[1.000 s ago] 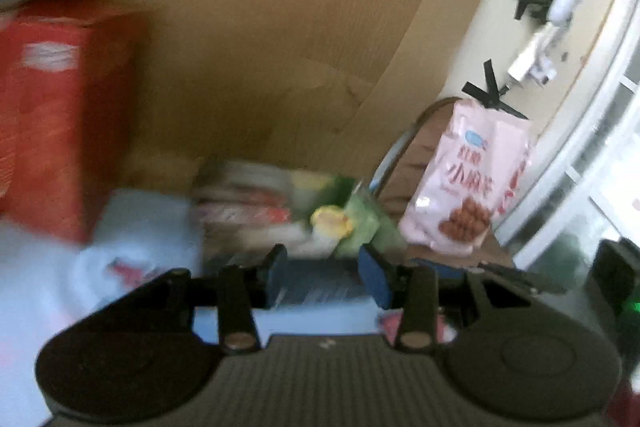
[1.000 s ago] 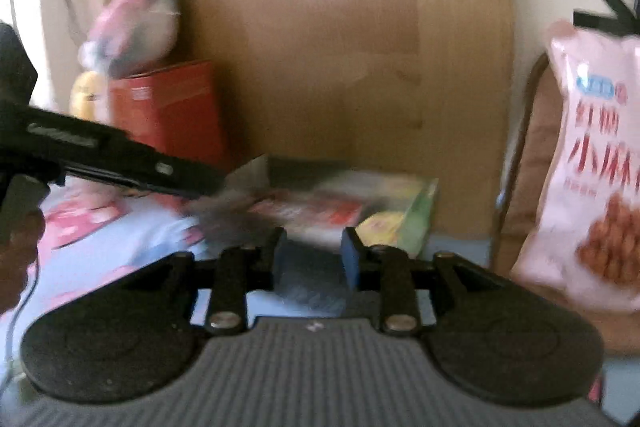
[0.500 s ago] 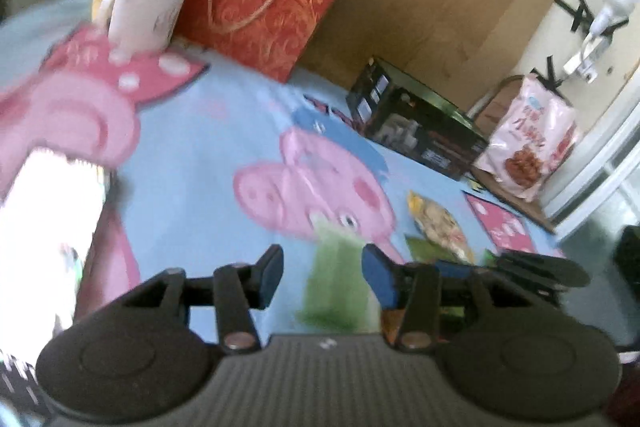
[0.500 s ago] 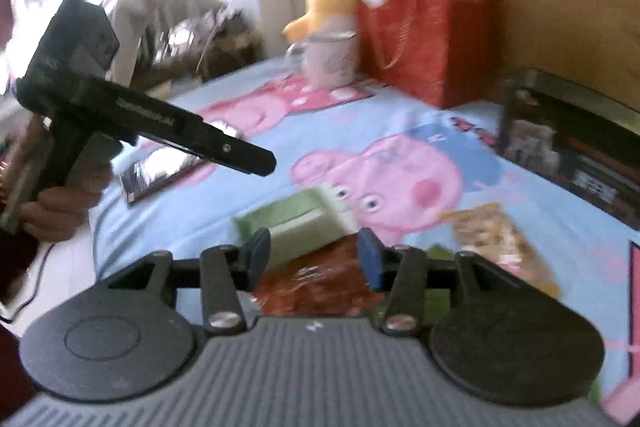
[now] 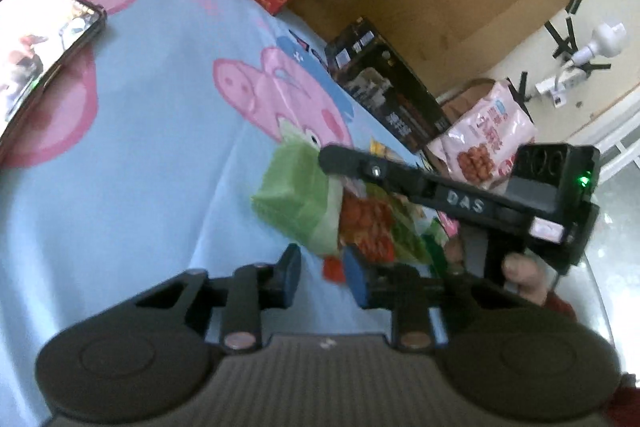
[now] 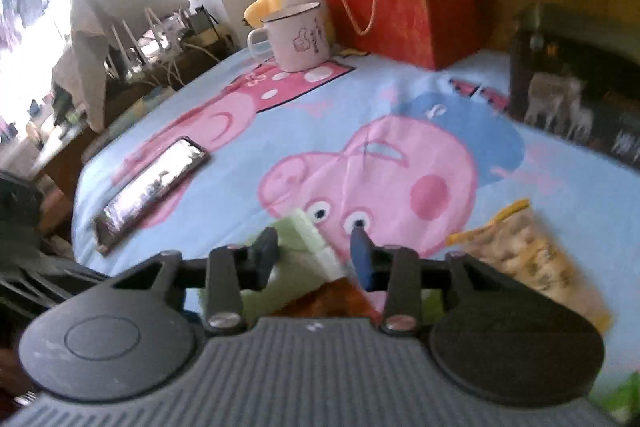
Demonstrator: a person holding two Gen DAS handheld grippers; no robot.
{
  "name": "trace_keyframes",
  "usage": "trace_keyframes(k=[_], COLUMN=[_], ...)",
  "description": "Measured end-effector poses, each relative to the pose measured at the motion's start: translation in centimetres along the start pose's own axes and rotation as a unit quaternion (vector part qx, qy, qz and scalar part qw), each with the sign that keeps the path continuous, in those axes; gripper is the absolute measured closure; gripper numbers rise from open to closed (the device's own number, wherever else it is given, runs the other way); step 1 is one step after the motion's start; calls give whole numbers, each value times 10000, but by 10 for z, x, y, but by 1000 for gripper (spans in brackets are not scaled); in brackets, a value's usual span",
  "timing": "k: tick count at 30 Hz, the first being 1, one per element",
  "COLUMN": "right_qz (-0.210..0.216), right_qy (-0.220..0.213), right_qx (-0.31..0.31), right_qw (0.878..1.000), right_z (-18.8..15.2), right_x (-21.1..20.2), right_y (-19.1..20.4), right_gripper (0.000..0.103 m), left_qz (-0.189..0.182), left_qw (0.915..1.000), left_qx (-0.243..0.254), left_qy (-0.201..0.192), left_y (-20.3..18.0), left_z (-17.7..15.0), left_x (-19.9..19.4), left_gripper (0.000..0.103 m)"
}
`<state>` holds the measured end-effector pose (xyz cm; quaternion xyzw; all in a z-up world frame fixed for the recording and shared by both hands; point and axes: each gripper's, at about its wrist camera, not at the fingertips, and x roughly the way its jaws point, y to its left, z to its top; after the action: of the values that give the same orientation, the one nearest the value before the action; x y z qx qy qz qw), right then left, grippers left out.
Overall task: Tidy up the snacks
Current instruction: 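Grasp another green pastry pack from the sheet with the right tool, then carry the green pastry pack into the black tin box and release it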
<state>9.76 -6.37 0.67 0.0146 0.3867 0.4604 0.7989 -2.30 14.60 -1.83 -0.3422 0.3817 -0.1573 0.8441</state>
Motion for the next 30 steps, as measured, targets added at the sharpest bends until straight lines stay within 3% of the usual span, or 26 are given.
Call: trace_keyframes(k=[3,7,10,13,15,17,21,28,30], right_qz=[67,336,361,-55,-195,-249,-305,-361,-322], right_qy=[21,189,167,18,19,62,165,252,217], right_qx=[-70,-248,-597,-1172,-1398,-1472,-1488,-1292,-1369], right_qw=[10000,9989,9974,9931,9900,9888,9883,9906,9898], right_z=[-4,-12,-15,-14,-13,-11,-12,-13,-13], right_x=[-5,-14,-20,-25,-24,-20,-6,7,9], right_y=[9,18,29,39,42,40,36,30,33], right_gripper=[62,60,58,42,40,34,34,35,45], left_qz=[163,872,855,822,823,793,865,994,979], left_qw=[9998,9931,9926,9918,9920,9928,9923,9903,9892], left_qx=[78,406,214,198,204,250,494,901,1045], left_qy=[-129,-666,-830,-955,-935,-857,-736,-350,-302], left_y=[1,-1,6,8,8,7,3,-7,-11], left_z=[10,30,42,43,41,41,47,54,52], left_x=[3,-1,-9,-20,-24,-24,-12,21,25], left_gripper=[81,79,75,65,56,53,48,50,55])
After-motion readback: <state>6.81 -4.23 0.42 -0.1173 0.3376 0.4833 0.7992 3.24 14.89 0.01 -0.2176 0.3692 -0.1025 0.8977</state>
